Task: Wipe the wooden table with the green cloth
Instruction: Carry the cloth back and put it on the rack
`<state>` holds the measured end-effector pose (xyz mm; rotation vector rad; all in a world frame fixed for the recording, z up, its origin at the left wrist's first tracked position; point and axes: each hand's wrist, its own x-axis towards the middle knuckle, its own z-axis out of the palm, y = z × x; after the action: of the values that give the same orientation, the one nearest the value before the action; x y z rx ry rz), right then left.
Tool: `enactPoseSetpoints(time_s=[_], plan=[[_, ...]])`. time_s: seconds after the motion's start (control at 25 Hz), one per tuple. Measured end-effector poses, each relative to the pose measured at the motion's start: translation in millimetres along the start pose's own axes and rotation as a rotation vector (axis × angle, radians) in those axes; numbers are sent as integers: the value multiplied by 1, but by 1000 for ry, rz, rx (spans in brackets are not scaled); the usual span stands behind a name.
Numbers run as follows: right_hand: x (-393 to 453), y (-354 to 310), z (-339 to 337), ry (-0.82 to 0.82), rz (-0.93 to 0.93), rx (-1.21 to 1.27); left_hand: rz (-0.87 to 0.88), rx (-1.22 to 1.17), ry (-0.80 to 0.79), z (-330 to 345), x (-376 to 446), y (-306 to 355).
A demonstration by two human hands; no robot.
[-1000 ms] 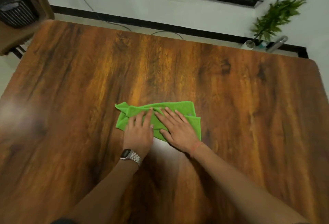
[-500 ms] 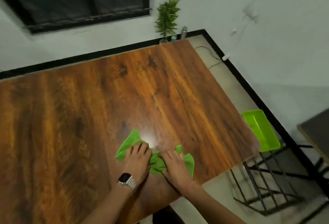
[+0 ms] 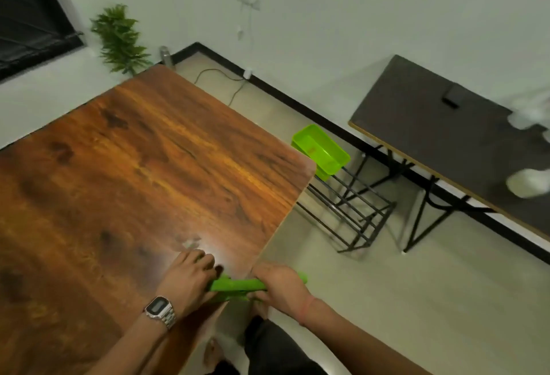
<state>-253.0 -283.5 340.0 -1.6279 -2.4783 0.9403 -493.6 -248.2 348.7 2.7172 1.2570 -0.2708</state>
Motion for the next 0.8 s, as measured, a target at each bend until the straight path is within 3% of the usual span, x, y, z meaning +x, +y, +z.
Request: enactPoseSetpoints(time_s=[0.16, 0.36, 0.6, 0.8], plan=[[-57, 30, -22, 95, 168, -9, 156, -51, 31, -33, 45, 37], [-121, 116, -68, 257, 383, 155, 281, -200, -91, -70, 141, 107], [-163, 264, -110, 274, 506, 173, 417, -12, -169, -87, 292, 169], [-154, 364, -129, 408, 488, 210, 444, -97, -189, -74, 401, 193]])
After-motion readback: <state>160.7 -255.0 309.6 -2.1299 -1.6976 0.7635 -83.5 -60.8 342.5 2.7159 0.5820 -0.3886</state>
